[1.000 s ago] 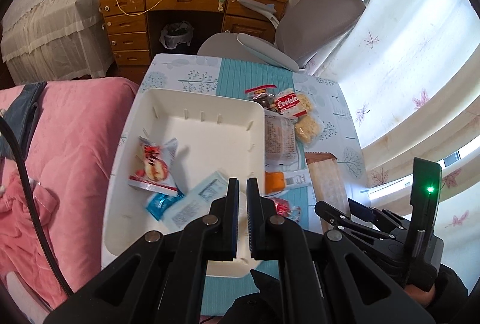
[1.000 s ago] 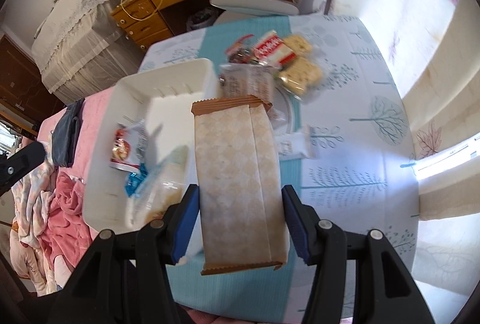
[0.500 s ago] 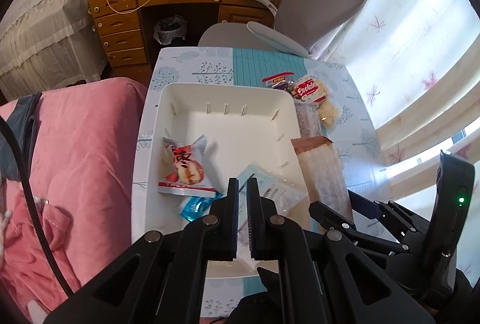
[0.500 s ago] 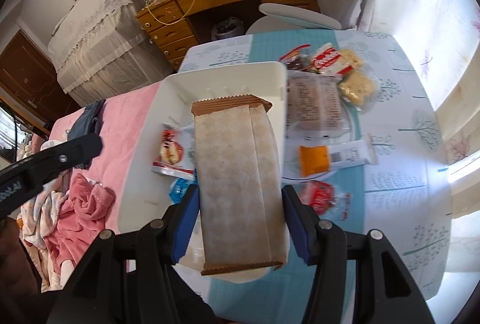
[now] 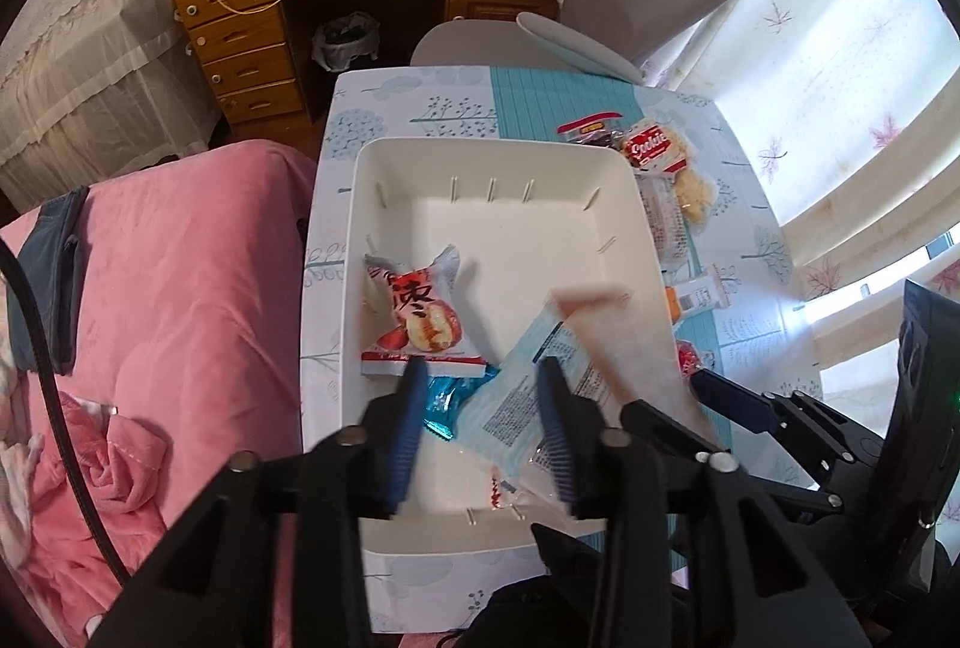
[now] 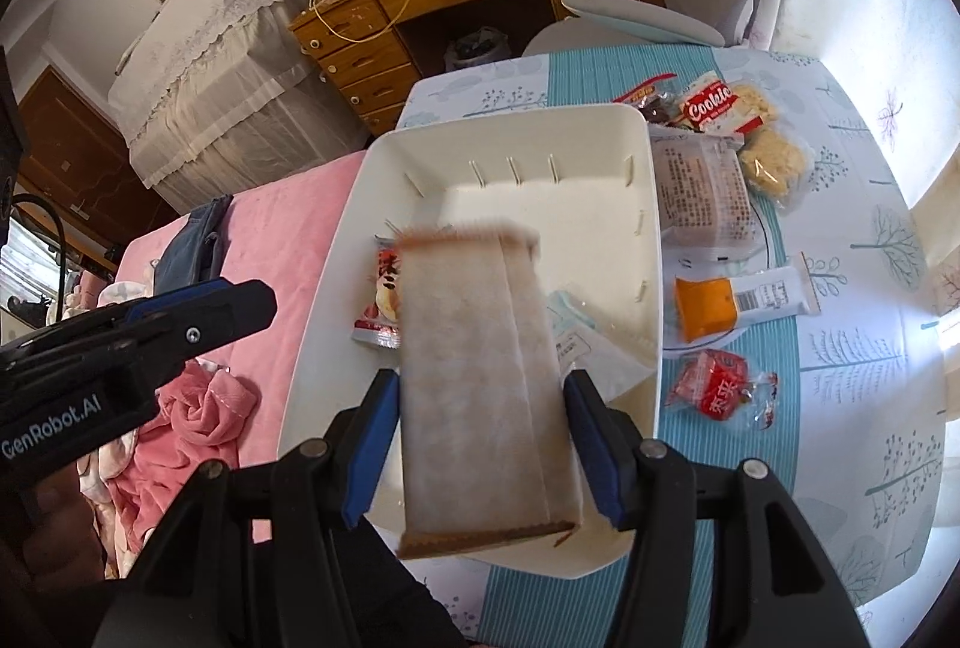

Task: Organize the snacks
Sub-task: 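Open the right gripper to drop the brown bar into the tray, then move the right gripper to the orange-and-white bar while the left gripper approaches the red wrapped snack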

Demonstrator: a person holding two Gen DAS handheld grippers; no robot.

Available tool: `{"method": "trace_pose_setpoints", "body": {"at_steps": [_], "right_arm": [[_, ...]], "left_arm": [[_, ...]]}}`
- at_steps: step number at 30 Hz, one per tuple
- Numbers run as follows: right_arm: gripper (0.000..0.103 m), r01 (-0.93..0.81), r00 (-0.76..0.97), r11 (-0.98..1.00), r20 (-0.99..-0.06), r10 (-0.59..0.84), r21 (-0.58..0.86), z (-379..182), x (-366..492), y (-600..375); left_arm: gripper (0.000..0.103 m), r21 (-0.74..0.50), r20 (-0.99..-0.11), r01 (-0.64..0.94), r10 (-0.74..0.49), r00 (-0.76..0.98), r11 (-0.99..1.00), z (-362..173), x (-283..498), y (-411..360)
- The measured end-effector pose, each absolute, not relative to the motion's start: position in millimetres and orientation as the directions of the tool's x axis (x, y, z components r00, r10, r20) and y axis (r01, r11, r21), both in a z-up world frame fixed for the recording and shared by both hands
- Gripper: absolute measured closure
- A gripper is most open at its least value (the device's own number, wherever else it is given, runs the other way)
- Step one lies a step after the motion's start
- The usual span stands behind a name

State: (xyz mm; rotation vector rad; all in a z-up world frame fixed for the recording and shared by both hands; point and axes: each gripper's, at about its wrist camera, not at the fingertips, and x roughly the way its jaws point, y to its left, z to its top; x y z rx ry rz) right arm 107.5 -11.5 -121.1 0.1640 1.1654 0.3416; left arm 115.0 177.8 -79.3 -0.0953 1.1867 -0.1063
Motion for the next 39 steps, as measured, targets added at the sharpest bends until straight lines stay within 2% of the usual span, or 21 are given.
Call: {"method": "trace_pose_setpoints", "body": {"at_steps": [2,4,10,22,39], "right_arm": [[0.046,-0.164,0.351,0.938,-0.870,0.345,0.306,-120.7,106.9,-14.4],[0.041,-0.154,0.350,0.940,-0.873,0.339,0.304,-120.8,105.9,-17.3],[0.040,-0.145,0.341,0.943,-0.879,0.333,0.301,-120.9,98.9,-23.4],[0.040,-0.148,0.337,0.938,-0.875,0.347,0.315,-121.5,92.5,-66.0],[0.040,-0.240,0.254,0.915,-0.888,0.383,0.326,-123.9,93.2,-184.6]], "left_arm": [[0.041,-0.130,-0.917,0.032,-0.132,0.376,0.991,-78.5,113.0,177.3],[0.034,-0.134,-0.915,0.034,-0.137,0.380,0.990,-77.9,111.0,176.9],[0.025,-0.152,-0.910,0.029,-0.152,0.385,0.988,-78.5,105.3,171.8],[0.021,-0.167,-0.893,-0.013,-0.146,0.426,0.986,-69.8,97.0,136.1],[0.021,-0.201,-0.865,-0.196,-0.080,0.495,0.960,-61.9,62.5,31.9]]}}
